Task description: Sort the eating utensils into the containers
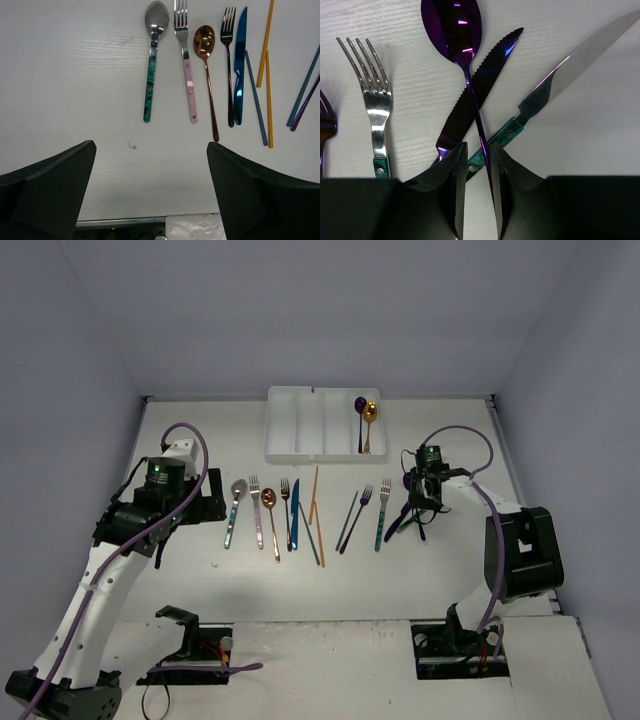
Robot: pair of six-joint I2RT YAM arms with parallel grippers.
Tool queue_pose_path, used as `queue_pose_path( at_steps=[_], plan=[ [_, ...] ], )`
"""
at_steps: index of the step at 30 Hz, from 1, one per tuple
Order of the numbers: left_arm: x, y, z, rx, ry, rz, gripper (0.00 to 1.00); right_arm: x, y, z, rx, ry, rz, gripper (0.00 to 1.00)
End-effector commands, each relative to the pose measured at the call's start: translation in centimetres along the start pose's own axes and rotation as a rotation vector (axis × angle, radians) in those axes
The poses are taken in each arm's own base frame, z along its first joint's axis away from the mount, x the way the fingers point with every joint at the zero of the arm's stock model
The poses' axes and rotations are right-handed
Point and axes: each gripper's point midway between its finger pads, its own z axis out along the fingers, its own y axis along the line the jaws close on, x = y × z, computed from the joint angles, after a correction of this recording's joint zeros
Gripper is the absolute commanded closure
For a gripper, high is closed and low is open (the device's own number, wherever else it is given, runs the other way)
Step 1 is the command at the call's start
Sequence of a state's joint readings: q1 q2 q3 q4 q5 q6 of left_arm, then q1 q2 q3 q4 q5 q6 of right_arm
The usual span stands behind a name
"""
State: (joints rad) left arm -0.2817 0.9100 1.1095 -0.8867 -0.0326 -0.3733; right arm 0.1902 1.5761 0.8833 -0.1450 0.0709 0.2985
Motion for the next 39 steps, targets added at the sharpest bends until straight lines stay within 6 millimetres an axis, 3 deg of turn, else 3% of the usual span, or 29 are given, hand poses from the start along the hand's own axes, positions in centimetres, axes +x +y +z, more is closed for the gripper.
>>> queue_pose_path(
  at_steps=[1,17,21,29,32,36,39],
  plan=[
    [-1.8,-0.6,-0.6,0.026,-0.056,0.013,0.08,-1.3,-0.2,-0.2,0.017,-0.044,0.008,0.8],
    [-1.4,-0.6,-0.8,0.029,-0.055,0.009,0.08,-0.4,-0.9,1.8,0.061,-0.009,-0.037,0.82],
    [-1.4,-0.6,-0.8,0.029,-0.055,0.01,0.08,-0.6,-0.8,2.1,0.056,-0.011,-0.035,0.92],
    [-1.3,-0.5,-0.6,0.027,-0.052,0.01,0.08,-1.1,-0.6,1.9,0.052,-0.026,-0.032,0.99],
    [-1.3,-0.5,-0.7,0.025,-0.054,0.01,0.08,-2.3,-0.3,0.8,0.048,-0.074,-0.026,1.0],
    [-1.5,-0.5,-0.7,0.024,-0.055,0.016,0.08,-7.5,1.1,-4.0,0.012,-0.255,-0.007,1.0],
    [-1.6,-0.6,-0.5,0.023,-0.051,0.018,0.08,-10.1,2.1,-6.3,-0.019,-0.327,-0.003,1.0]
  ],
)
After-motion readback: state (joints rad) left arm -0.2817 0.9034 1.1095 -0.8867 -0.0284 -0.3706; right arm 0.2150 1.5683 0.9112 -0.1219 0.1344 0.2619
